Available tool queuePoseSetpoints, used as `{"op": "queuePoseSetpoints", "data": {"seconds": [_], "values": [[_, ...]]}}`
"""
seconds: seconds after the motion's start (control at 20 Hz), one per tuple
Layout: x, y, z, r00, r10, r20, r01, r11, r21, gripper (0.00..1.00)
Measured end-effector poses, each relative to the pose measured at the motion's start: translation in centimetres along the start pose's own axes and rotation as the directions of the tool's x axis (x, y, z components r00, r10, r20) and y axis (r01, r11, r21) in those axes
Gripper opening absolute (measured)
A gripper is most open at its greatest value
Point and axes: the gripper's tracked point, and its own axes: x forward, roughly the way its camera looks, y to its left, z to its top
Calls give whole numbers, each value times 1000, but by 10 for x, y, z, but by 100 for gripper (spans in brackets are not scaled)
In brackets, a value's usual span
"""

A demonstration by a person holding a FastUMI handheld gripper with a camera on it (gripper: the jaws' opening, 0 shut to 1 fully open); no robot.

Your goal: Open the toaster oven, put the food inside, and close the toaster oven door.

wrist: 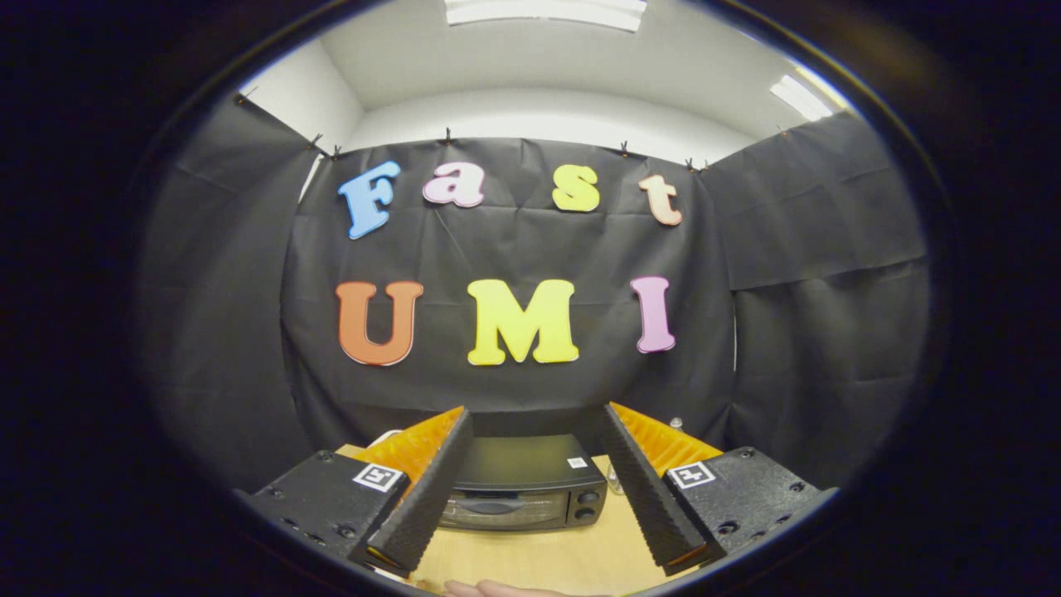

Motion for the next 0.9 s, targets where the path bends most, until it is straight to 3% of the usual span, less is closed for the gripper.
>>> {"op": "queuePoseSetpoints", "data": {"seconds": [0.6, 0.9], "values": [[108, 16, -52, 994, 30, -107, -36, 998, -56, 100], [163, 29, -115, 979, 4, -204, -19, 997, -75, 100]]}}
